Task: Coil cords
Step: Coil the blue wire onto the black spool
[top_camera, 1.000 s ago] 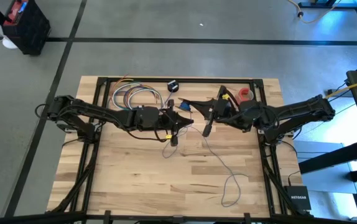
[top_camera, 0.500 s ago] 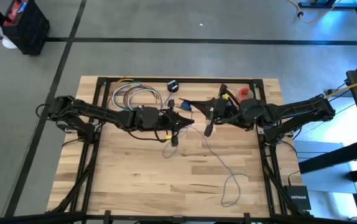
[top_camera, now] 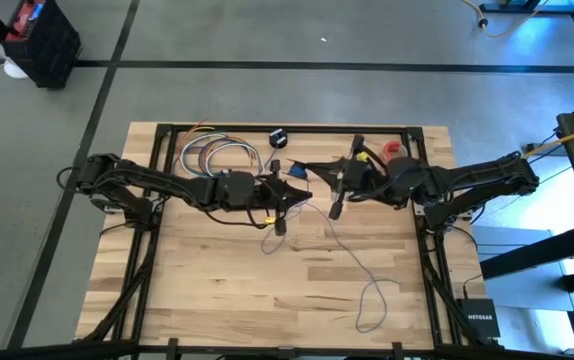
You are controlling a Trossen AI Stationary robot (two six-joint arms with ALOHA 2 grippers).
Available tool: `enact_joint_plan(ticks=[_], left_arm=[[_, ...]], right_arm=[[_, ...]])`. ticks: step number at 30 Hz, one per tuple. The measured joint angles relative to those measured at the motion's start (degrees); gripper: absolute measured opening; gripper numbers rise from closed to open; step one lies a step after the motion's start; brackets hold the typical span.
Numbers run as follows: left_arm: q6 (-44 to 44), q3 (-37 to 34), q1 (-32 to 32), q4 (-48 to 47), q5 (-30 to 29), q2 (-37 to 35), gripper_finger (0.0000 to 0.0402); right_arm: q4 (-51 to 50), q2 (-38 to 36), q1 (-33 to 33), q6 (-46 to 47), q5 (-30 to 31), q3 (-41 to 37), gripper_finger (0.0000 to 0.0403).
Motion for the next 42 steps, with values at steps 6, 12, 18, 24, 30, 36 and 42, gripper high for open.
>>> enact_joint_plan(ticks=[6,12,18,24,30,36,42], left_arm=[[0.00,0.14,-0.02,1.05,0.07,-0.15,0.0000],[-0.02,0.14,-0.02,0.88,0.04,-0.13,0.0000],[-0.02,0.14,0.00,0.87,0.04,-0.13,0.0000],[0.30,0.14,0.00,0.88,0.02,-0.13,0.0000],[2.98,0.10,0.00,4.90,0.02,-0.09,0.0000],[4.55,-0.06,0.21,6.85,-0.02,0.11,0.0009],[3.59,-0.68,1.13,4.12,-0.11,0.84,0.0064]], right_arm=[[-1.65,0.00,0.02,-0.39,-1.49,2.63,0.0005],[-3.39,0.00,0.02,-0.41,-1.76,3.70,0.0005],[-3.67,0.00,0.02,-0.43,-1.91,4.46,0.0005],[-3.65,0.00,0.02,-0.46,-1.93,4.82,0.0005],[-4.79,0.07,0.02,-0.38,-1.94,6.97,0.0005],[-6.25,0.09,0.04,-0.19,-1.95,7.04,0.0005],[-3.80,-0.37,0.07,0.05,-1.99,7.75,0.0005]])
